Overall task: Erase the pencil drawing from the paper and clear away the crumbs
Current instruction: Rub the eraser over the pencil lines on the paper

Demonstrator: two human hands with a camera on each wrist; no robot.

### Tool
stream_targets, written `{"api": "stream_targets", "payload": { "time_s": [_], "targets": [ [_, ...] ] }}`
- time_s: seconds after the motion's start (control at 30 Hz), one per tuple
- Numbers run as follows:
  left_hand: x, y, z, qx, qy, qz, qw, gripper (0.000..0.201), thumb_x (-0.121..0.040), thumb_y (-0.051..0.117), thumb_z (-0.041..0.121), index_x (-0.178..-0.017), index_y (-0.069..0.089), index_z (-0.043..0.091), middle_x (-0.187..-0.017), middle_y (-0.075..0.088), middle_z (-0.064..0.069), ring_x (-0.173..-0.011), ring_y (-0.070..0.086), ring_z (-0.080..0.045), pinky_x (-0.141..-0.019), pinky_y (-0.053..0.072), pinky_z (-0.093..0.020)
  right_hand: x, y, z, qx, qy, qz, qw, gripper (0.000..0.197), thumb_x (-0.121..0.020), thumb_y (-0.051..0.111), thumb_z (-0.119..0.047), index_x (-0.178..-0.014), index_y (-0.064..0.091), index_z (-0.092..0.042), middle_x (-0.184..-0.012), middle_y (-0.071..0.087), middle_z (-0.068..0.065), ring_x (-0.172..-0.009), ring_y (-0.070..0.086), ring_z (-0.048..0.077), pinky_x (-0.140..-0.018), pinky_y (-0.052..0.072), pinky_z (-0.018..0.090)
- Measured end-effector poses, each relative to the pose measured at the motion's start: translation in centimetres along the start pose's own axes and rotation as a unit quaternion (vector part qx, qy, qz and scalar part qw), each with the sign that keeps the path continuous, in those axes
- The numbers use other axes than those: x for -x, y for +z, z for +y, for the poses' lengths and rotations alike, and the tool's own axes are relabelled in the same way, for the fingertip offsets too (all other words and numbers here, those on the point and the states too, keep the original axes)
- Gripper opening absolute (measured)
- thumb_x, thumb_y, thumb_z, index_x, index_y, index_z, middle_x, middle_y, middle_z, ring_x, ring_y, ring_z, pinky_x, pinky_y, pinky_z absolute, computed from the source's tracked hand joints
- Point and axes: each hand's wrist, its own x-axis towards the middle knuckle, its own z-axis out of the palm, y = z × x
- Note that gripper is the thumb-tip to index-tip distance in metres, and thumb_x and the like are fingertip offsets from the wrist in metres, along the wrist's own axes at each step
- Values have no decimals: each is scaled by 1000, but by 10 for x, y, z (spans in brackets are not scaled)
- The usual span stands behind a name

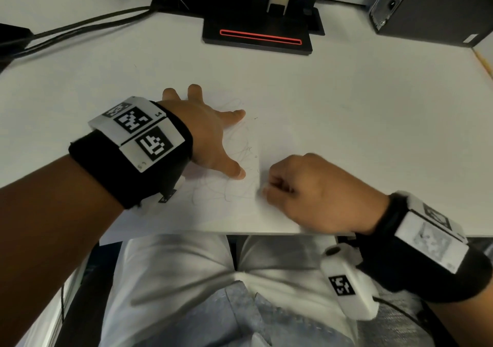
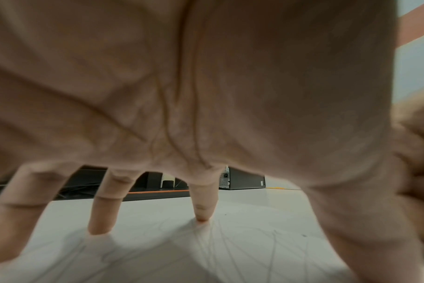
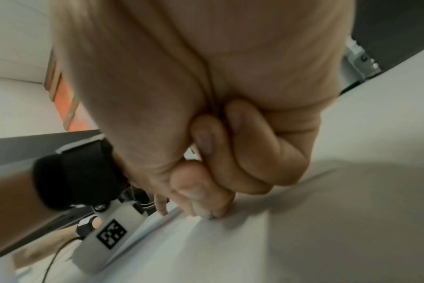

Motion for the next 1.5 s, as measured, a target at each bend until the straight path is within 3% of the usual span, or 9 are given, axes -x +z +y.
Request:
{"api": "stream_targets", "payload": {
  "time_s": [0.17,0.3,0.5,0.6,0.77,0.9,1.07,1.33,1.5],
  "targets": [
    [1,-1,1,2,-1,3,1000,115,-56,56,94,-145,-10,63,-150,9,-13,-132,23,-44,-97,40,-50,-9,-13,16,-7,53,34,998,31,-94,58,-26,-71,59,-6,-58,56,2,-50,44,9,-50,38,17],
    [0,-1,0,3,-3,1,1000,116,-55,57,94,-144,-11,65,-150,10,-13,-132,23,-44,-98,42,-51,1,1,-2,14,2,-6,1000,33,-95,56,-30,-65,51,-18,-57,50,-6,-51,44,6,-49,34,17],
    [1,-2,1,3,-5,5,1000,115,-57,57,93,-145,-11,64,-152,8,-13,-133,23,-44,-93,42,-48,-6,-12,18,-1,51,40,998,32,-95,57,-27,-70,59,-7,-60,56,1,-51,45,9,-50,37,17],
    [1,0,0,2,-5,3,1000,116,-56,57,94,-144,-11,64,-152,7,-13,-133,22,-44,-93,42,-49,2,0,3,1,2,-3,1000,31,-95,57,-29,-71,57,-10,-59,53,-2,-52,45,8,-50,37,18],
    [1,-2,1,1,-5,7,1000,115,-57,56,94,-145,-11,63,-152,8,-13,-132,23,-44,-93,41,-48,-6,-14,20,-10,62,36,997,30,-95,58,-28,-72,61,-9,-59,57,-1,-52,47,8,-48,36,17],
    [1,0,0,-1,-4,6,1000,116,-55,57,94,-145,-10,64,-151,9,-13,-133,23,-44,-96,41,-50,4,-1,7,-3,12,5,1000,30,-95,58,-30,-73,60,-11,-59,53,-4,-52,46,8,-52,38,16],
    [2,0,0,-1,-5,4,1000,115,-57,56,93,-145,-10,64,-151,9,-13,-133,23,-44,-96,41,-50,-2,-13,26,-20,65,39,997,32,-95,58,-28,-72,61,-7,-59,59,2,-52,48,13,-51,39,20],
    [3,0,-1,3,-8,5,1000,115,-55,57,94,-145,-10,64,-149,12,-13,-132,25,-44,-100,43,-53,3,-10,27,-34,61,10,998,35,-96,59,-33,-68,58,-12,-51,50,-5,-48,46,6,-49,39,17],
    [11,12,1,6,45,44,998,93,-74,52,84,-140,-12,70,-152,17,-16,-132,32,-44,-99,42,-55,6,-11,33,-55,79,26,995,34,-96,59,-34,-68,59,-15,-51,53,-7,-47,46,4,-47,37,15]
  ]
}}
